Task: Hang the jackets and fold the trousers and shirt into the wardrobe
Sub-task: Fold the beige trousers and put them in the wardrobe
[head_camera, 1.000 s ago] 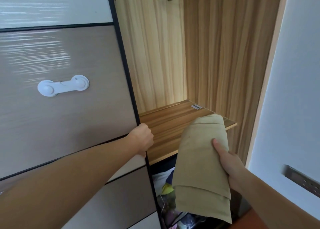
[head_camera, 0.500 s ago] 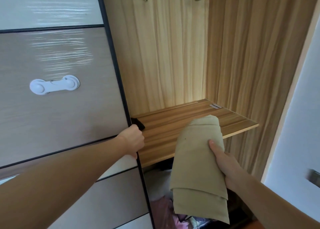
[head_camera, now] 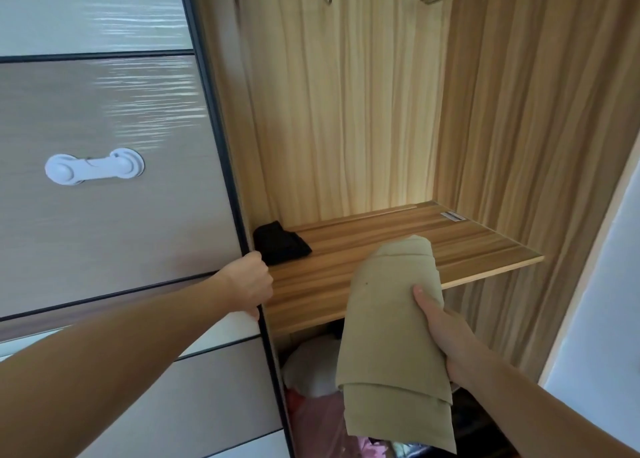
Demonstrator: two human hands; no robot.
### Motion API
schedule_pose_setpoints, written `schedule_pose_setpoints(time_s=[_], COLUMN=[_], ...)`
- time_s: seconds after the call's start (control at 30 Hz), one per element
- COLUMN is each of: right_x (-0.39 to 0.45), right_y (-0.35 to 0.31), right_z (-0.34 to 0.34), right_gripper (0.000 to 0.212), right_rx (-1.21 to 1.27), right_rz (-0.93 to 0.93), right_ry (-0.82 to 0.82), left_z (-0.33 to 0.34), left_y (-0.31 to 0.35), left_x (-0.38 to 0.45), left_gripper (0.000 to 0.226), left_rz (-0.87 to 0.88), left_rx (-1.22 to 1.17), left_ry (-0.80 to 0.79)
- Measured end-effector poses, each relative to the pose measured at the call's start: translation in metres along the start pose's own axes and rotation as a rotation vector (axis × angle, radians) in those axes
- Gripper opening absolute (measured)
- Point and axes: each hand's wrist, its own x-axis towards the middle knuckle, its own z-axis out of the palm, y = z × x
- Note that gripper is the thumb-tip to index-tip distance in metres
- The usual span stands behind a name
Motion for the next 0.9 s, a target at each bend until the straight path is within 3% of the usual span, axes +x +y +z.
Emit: schedule_pose_setpoints(time_s=[0.1, 0.17, 0.27, 0.33, 0.4, 0.47, 0.57, 0.7, 0.8, 0.9], right_x=[-0.004, -0.006, -0.007, -0.006, -0.003, 0.003, 0.022, 0.074, 0.123, 0.169], right_y=[-0.005, -0.014, -0.04, -0.061, -0.079, -0.09, -0.095, -0.102, -0.106, -0.099], right_z=[0.008, 0.012, 0.016, 0.015, 0.012, 0.008, -0.001, -0.016, -0.027, -0.038], right_gripper=[0.061, 0.064, 0.071, 0.079, 0.075, 0.067, 0.064, 0.083, 0.097, 0.11], right_rx=[-0.016, -0.027, -0.026, -0.04, -0.081, -0.123, -0.164, -0.247, -0.422, -0.724], right_rz=[-0.003, -0.019, -0.067, -0.104, -0.141, -0.14, -0.101, -0.043, -0.066, -0.234], right_ry=[0.006, 0.011, 0.022, 0.051, 0.043, -0.008, -0.079, -0.088, -0.084, -0.074], left_z=[-0.007, -0.018, -0.044, -0.068, -0.09, -0.105, -0.119, -0.128, -0.127, -0.119], left_y=[0.001, 0.006, 0.02, 0.028, 0.031, 0.031, 0.032, 0.038, 0.041, 0.042], left_x=[-0.003, 0.001, 0.013, 0.021, 0.03, 0.046, 0.077, 0.131, 0.177, 0.224], left_gripper=[0.064, 0.08, 0.105, 0.104, 0.093, 0.065, 0.043, 0.061, 0.069, 0.073], left_rz=[-0.055, -0.146, -0.336, -0.376, -0.262, -0.119, -0.085, -0.254, -0.47, -0.811], left_rx=[-0.048, -0.337, -1.323, -2.011, -2.471, -2.763, -2.987, -3.096, -3.177, -3.226], left_ry=[-0.017, 0.02, 0.242, 0.279, 0.176, 0.157, 0.181, 0.216, 0.247, 0.37])
